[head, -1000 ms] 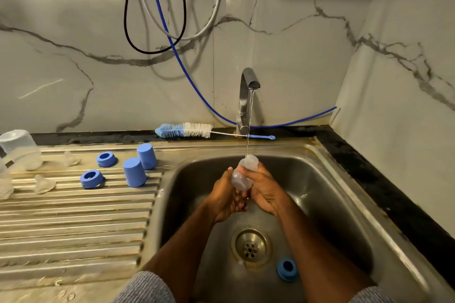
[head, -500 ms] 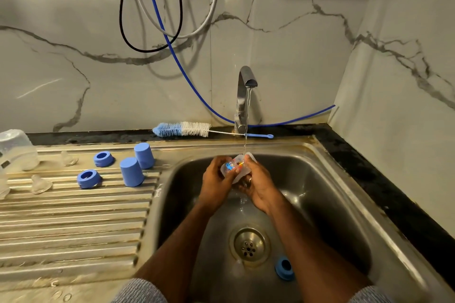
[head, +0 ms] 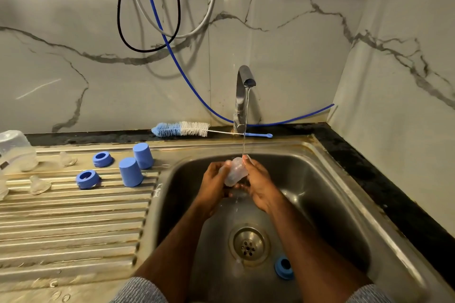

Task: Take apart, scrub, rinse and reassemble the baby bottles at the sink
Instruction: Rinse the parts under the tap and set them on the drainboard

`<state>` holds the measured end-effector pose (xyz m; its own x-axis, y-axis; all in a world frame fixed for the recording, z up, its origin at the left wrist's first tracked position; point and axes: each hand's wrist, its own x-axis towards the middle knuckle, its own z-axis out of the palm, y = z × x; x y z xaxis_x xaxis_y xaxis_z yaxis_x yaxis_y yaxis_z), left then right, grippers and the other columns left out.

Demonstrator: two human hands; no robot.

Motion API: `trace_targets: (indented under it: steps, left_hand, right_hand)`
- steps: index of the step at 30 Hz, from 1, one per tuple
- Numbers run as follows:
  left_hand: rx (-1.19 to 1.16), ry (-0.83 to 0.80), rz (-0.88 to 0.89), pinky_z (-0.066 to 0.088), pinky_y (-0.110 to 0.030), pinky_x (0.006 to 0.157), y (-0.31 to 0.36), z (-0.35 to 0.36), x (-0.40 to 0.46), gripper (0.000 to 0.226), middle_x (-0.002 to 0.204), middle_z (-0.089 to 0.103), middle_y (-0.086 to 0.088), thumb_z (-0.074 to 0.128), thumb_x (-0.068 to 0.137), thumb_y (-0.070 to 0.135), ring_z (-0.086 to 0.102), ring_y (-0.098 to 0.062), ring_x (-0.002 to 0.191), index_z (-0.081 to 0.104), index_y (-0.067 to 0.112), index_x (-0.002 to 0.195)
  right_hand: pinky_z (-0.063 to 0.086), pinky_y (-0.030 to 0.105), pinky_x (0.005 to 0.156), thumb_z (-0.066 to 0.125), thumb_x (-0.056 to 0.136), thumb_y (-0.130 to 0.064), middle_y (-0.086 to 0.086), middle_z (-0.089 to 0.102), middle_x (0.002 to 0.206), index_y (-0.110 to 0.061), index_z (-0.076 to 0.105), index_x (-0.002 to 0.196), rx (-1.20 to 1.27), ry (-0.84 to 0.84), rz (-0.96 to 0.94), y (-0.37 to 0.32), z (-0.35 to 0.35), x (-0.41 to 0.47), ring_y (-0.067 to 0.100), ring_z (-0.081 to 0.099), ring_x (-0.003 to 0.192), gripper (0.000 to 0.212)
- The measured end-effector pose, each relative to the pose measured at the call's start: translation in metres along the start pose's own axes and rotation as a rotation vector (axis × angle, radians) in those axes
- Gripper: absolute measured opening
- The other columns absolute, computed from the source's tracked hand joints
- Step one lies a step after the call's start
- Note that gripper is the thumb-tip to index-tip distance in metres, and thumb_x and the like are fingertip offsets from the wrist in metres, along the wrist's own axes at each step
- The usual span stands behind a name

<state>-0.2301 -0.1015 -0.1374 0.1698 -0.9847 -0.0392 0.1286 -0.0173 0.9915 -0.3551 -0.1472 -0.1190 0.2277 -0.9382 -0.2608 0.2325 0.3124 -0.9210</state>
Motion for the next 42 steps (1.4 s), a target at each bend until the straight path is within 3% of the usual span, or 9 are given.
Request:
trace_targets:
  steps: [3,8,12,17,20,25,30,35,42]
  left_hand:
    - [0.108,-0.040,0.107,0.060,-0.037,0.066,-0.002,0.000,0.001,0.041,0.115,0.067,-0.016,0.073,0.090,0.036,0.073,-0.028,0.087,0.054,0.020,0.124]
    - [-0.112,-0.099,-0.285,0.045,-0.023,0.045,0.017,0.004,-0.010,0.063,0.076,0.068,-0.013,0.034,0.105,0.056,0.060,-0.015,0.053,0.062,0.001,0.117]
    - [-0.175,-0.112,-0.344,0.050,-0.023,0.047,0.014,0.005,-0.009,0.075,0.076,0.072,-0.015,0.020,0.105,0.061,0.067,-0.019,0.057,0.064,0.002,0.119]
    - [0.119,-0.072,0.025,0.060,-0.036,0.070,-0.002,0.002,-0.002,0.045,0.115,0.069,-0.013,0.071,0.091,0.041,0.074,-0.028,0.092,0.054,0.020,0.128]
    - [0.154,-0.096,0.064,0.057,-0.032,0.064,-0.002,0.004,-0.002,0.046,0.109,0.071,-0.015,0.076,0.089,0.029,0.072,-0.024,0.080,0.055,0.017,0.127]
    - [-0.116,-0.119,-0.308,0.041,-0.026,0.050,0.012,0.009,-0.006,0.062,0.080,0.064,-0.017,0.041,0.102,0.059,0.054,-0.017,0.055,0.068,0.003,0.112]
    - [-0.240,-0.099,-0.473,0.038,-0.021,0.045,0.014,0.006,-0.005,0.077,0.067,0.060,-0.010,0.027,0.100,0.069,0.050,-0.014,0.050,0.069,0.005,0.104]
    - [-0.286,-0.048,-0.331,0.053,-0.028,0.059,0.010,0.011,-0.004,0.072,0.079,0.069,-0.016,0.020,0.105,0.061,0.063,-0.020,0.063,0.063,0.006,0.122]
    - [-0.092,-0.069,-0.050,0.059,-0.033,0.067,0.009,0.017,-0.008,0.035,0.093,0.076,-0.018,0.040,0.109,0.025,0.074,-0.026,0.079,0.062,0.006,0.129]
  right_hand:
    - [0.059,0.047,0.090,0.055,0.099,-0.047,0.013,0.066,0.118,-0.023,0.058,0.126,-0.006,0.014,0.010,-0.004,-0.002,0.000,0.031,0.067,0.107,0.036]
    - [0.055,0.043,0.096,0.056,0.100,-0.037,0.013,0.067,0.122,-0.018,0.060,0.130,0.054,-0.036,-0.006,-0.005,-0.003,-0.003,0.030,0.064,0.113,0.035]
    - [0.060,0.039,0.083,0.056,0.100,-0.034,0.014,0.070,0.121,-0.012,0.062,0.128,0.112,-0.082,-0.020,-0.008,-0.003,-0.004,0.030,0.068,0.111,0.036]
    - [0.061,0.049,0.082,0.060,0.096,-0.046,0.014,0.065,0.119,-0.023,0.058,0.124,-0.043,0.066,-0.010,-0.003,-0.002,-0.001,0.031,0.068,0.103,0.035]
    - [0.061,0.042,0.071,0.057,0.097,-0.048,0.014,0.066,0.116,-0.024,0.057,0.125,-0.010,0.068,0.029,-0.008,-0.004,-0.003,0.032,0.068,0.102,0.037]
    - [0.057,0.045,0.092,0.056,0.100,-0.042,0.013,0.073,0.114,-0.018,0.063,0.125,0.086,-0.029,0.047,-0.008,-0.008,-0.005,0.029,0.070,0.105,0.036]
    - [0.057,0.042,0.092,0.054,0.100,-0.044,0.012,0.072,0.118,-0.015,0.063,0.128,0.081,-0.059,0.054,-0.007,-0.007,-0.004,0.029,0.069,0.110,0.041]
    - [0.055,0.048,0.096,0.053,0.098,-0.052,0.011,0.074,0.105,-0.021,0.067,0.113,-0.093,0.123,0.030,-0.002,-0.007,0.004,0.029,0.069,0.101,0.037]
    - [0.060,0.043,0.078,0.042,0.107,-0.037,0.016,0.073,0.091,-0.011,0.062,0.107,0.004,0.264,0.103,-0.003,-0.014,0.007,0.029,0.072,0.080,0.033]
